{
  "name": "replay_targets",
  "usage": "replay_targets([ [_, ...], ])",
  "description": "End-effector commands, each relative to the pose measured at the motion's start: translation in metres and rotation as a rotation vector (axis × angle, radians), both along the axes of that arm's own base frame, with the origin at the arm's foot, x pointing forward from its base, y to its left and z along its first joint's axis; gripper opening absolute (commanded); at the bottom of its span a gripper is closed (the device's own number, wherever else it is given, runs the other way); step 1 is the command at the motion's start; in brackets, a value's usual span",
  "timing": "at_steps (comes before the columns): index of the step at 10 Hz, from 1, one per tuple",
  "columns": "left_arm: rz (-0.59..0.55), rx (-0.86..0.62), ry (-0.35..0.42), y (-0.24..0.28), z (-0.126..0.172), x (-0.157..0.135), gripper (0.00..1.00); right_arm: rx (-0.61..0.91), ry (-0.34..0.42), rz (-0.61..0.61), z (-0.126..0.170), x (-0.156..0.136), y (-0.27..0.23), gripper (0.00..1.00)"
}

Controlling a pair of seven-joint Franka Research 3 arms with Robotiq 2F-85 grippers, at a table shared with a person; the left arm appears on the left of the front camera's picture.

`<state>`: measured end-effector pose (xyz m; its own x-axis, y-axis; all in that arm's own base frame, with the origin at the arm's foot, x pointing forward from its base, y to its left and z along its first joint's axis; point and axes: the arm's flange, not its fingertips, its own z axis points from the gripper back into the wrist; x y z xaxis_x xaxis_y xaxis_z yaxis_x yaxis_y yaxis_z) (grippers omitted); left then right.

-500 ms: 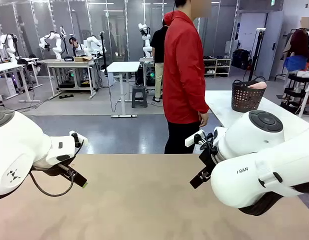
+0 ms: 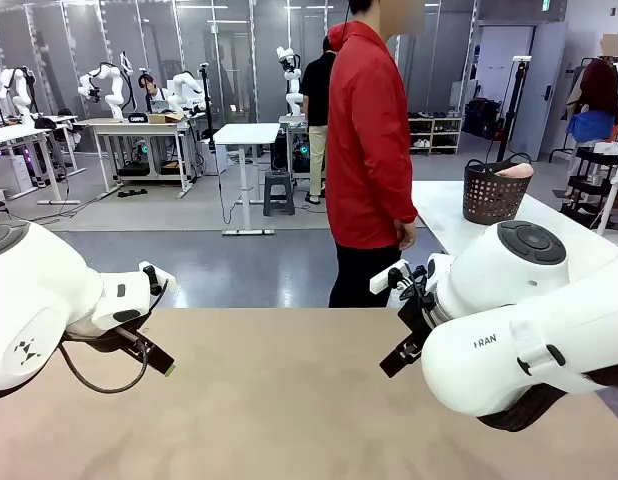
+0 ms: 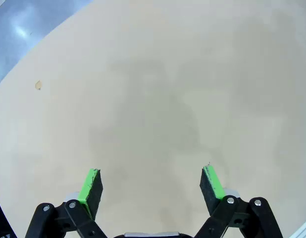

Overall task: Fold the towel.
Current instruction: Grab the top end of the 100 cm Hotel Towel extended by the human.

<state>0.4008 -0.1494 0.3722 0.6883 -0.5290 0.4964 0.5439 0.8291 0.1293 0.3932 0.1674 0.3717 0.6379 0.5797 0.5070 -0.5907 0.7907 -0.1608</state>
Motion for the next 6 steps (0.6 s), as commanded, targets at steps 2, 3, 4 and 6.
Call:
replay_targets([
  [2,0.000,0.000,0.000,0.000,0.000,0.000,1.00,0.002,0.001,-0.002,0.000,0.000,0.000,1.00],
  [3,0.000,0.000,0.000,0.000,0.000,0.000,1.00,0.002,0.001,-0.002,0.000,0.000,0.000,1.00],
  [4,0.000,0.000,0.000,0.000,0.000,0.000,1.00,0.002,0.001,-0.002,0.000,0.000,0.000,1.00],
  [6,-0.059,-0.057,0.059,0.007,0.021,0.002,1.00,0.049,0.012,0.048,0.026,0.005,-0.005,1.00],
])
